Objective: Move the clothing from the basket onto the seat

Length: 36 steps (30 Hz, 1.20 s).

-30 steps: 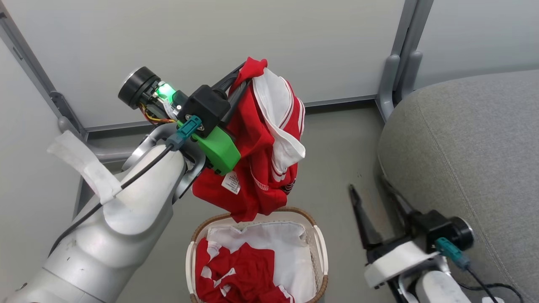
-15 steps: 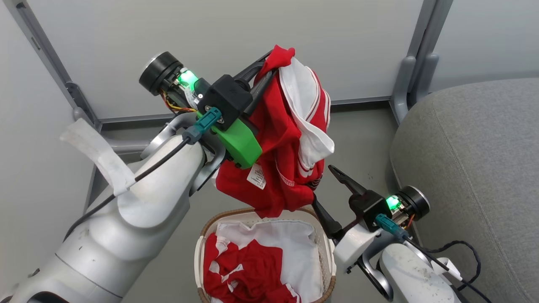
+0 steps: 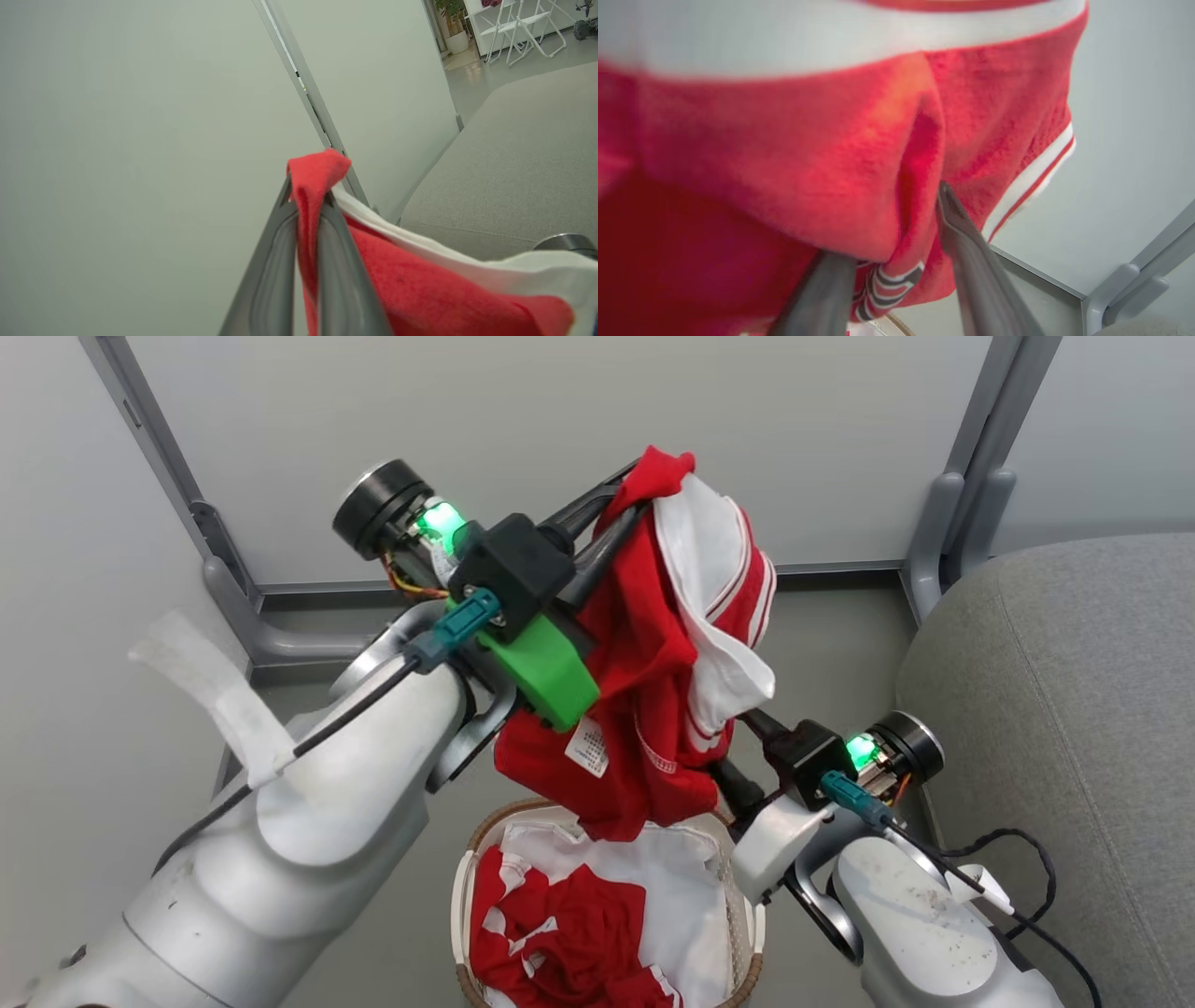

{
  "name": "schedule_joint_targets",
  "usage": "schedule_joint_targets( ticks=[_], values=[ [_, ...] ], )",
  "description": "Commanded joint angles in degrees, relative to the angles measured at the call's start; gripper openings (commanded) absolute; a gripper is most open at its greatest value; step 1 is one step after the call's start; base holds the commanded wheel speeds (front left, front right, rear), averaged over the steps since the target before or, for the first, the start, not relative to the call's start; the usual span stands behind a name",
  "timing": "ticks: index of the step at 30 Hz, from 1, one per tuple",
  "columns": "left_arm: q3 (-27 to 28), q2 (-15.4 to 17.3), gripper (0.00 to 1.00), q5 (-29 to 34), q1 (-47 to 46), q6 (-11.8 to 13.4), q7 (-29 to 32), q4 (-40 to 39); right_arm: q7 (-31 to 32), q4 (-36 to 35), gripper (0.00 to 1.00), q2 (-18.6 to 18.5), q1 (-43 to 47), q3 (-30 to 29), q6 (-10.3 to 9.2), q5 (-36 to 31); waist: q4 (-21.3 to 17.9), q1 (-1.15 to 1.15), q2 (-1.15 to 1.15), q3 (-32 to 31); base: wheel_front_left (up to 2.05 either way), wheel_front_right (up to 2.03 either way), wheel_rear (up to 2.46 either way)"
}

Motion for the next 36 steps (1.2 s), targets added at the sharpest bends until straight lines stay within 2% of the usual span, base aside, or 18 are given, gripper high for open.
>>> schedule_joint_targets(
  ticks=[1,6,14,15,16,17,24,29,36],
  values=[
    [0.61,0.74,0.0,-1.5,2.13,0.5,0.06,0.13,-0.13,-0.64,0.0,-0.25,-0.07,-0.83,-0.06,-0.12,-0.19,0.0,0.0,-0.03,0.0,0.0,0.0],
    [2.68,3.19,0.0,-4.24,5.96,1.68,-0.67,1.83,-0.13,-3.35,0.0,-0.26,1.7,-4.41,-0.06,-0.79,-1.39,0.0,0.0,-0.08,0.0,0.0,0.0],
    [4.9,4.34,0.0,-7.7,13.06,3.61,-4.06,5.11,-0.12,-7.83,0.0,-0.26,4.11,-10.9,-0.06,-2.44,-3.81,0.0,0.0,0.1,0.0,0.0,0.0],
    [5.04,3.99,0.39,-7.92,14.09,3.97,-4.6,5.39,-0.12,-8.42,0.0,-0.26,4.29,-11.74,-0.06,-2.81,-4.11,0.0,0.0,0.15,0.0,0.0,0.0],
    [5.07,3.68,0.5,-7.84,15.02,4.31,-5.04,5.59,-0.13,-8.97,0.0,-0.26,4.31,-12.46,-0.06,-2.99,-4.39,0.0,0.0,0.21,0.0,0.0,0.0],
    [5.08,3.27,0.99,-7.62,16.01,4.65,-5.47,5.85,-0.12,-9.68,0.0,-0.27,4.23,-13.32,-0.06,-3.26,-4.69,0.0,0.0,0.29,0.0,0.0,0.0],
    [5.16,-0.49,1.0,-6.13,21.92,5.41,-6.49,7.05,-0.13,-13.58,0.0,-0.25,4.24,-17.48,-0.06,-5.47,-7.04,0.0,0.0,1.14,0.0,0.0,0.0],
    [6.58,-3.58,1.0,-3.96,25.18,4.35,-6.5,6.49,-0.13,-15.36,0.0,-0.23,5.18,-19.93,-0.06,-7.66,-9.45,0.0,0.0,1.71,0.0,0.0,0.0],
    [7.75,-6.15,1.0,-0.76,28.07,2.66,-6.43,6.5,-0.13,-18.05,0.0,-0.24,6.98,-23.54,-0.06,-9.84,-14.38,0.0,0.0,2.91,0.0,0.0,0.0]
  ],
)
